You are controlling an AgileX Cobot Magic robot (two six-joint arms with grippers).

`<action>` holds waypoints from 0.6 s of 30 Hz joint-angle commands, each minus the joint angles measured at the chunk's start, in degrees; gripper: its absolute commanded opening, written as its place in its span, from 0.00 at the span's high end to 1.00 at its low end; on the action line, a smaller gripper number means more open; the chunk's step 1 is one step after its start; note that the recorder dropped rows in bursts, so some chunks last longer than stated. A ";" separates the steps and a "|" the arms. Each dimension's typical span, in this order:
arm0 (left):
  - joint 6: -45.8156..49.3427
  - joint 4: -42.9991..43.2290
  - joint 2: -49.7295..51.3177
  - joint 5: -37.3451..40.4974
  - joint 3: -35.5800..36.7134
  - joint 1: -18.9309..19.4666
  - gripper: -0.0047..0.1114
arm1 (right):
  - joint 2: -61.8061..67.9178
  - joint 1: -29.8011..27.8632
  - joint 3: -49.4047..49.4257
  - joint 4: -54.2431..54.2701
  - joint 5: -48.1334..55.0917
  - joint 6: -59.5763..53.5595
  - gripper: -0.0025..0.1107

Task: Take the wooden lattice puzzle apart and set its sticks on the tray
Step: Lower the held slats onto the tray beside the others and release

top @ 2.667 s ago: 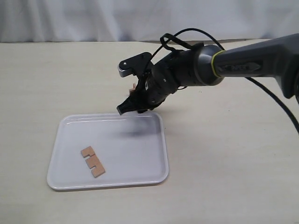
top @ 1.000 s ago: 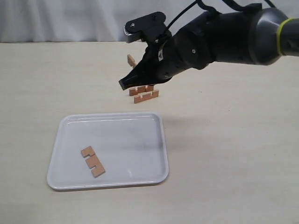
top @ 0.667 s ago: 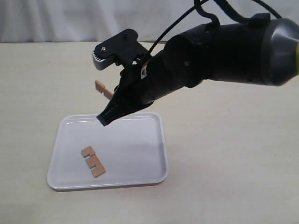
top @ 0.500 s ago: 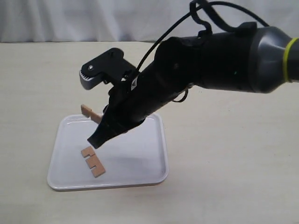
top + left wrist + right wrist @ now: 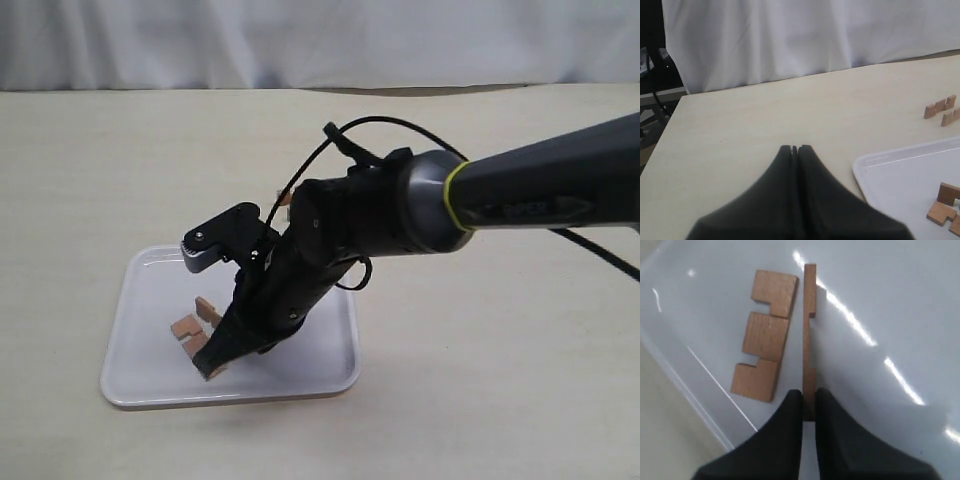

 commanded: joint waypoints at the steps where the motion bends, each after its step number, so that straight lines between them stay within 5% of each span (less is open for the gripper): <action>1: 0.30 -0.12 -0.14 -0.52 0.18 0.60 0.96 | 0.97 0.04 0.11 0.17 -1.90 0.63 0.72; 8: 0.30 -0.12 -0.14 -0.52 0.18 0.60 0.96 | 0.58 0.04 -2.98 0.05 3.02 -0.05 0.33; 18: 0.30 -0.12 -0.14 -0.52 0.18 0.60 0.96 | -1.90 0.04 -10.40 -5.68 11.28 3.07 0.28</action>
